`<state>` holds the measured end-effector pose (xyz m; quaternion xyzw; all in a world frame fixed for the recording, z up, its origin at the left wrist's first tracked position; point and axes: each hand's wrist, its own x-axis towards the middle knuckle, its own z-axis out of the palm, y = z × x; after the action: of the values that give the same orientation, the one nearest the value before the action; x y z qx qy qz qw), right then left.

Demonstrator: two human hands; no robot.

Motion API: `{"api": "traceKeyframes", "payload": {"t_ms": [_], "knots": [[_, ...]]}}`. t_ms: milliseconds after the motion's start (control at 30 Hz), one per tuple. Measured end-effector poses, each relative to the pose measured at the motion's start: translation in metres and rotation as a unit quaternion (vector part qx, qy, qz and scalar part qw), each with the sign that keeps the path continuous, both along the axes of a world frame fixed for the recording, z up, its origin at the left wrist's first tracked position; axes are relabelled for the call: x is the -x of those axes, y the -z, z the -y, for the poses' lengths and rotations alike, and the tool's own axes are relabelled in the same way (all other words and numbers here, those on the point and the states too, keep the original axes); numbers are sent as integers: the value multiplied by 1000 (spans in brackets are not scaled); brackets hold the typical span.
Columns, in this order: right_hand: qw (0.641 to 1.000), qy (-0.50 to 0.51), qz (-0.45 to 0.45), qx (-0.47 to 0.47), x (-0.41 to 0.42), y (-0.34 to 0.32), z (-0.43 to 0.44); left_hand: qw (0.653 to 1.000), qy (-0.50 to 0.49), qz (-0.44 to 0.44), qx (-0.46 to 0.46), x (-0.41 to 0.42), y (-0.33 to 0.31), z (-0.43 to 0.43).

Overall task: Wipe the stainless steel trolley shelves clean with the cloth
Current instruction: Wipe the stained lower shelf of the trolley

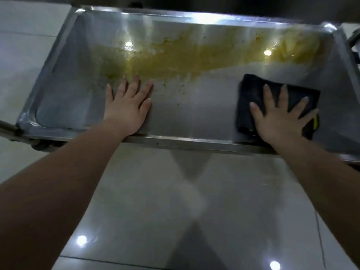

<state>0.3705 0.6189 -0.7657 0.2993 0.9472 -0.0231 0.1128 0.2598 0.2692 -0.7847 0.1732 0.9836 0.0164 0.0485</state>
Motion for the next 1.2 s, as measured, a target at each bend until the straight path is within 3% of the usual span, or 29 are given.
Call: {"api": "traceKeyframes", "payload": {"t_ms": [200, 333, 400, 600, 800, 1067, 1200], "knots": [[982, -187, -28, 10, 55, 11, 178, 1000, 0, -2, -6, 0, 2, 1], [971, -234, -39, 31, 65, 14, 157, 1000, -6, -1, -22, 1, 3, 2], [976, -208, -50, 29, 70, 12, 107, 1000, -7, 3, -24, 1, 4, 0], [999, -3, -40, 22, 39, 5, -42, 1000, -9, -5, -27, 0, 5, -2], [997, 66, -37, 12, 39, 2, -30, 1000, -12, -10, -14, 1, 4, -2], [977, -206, -53, 16, 95, 13, 137, 1000, -11, -16, -9, 0, 4, 1], [964, -256, -51, 48, 101, 14, 125, 1000, -14, -14, -16, 0, 3, 0]]}}
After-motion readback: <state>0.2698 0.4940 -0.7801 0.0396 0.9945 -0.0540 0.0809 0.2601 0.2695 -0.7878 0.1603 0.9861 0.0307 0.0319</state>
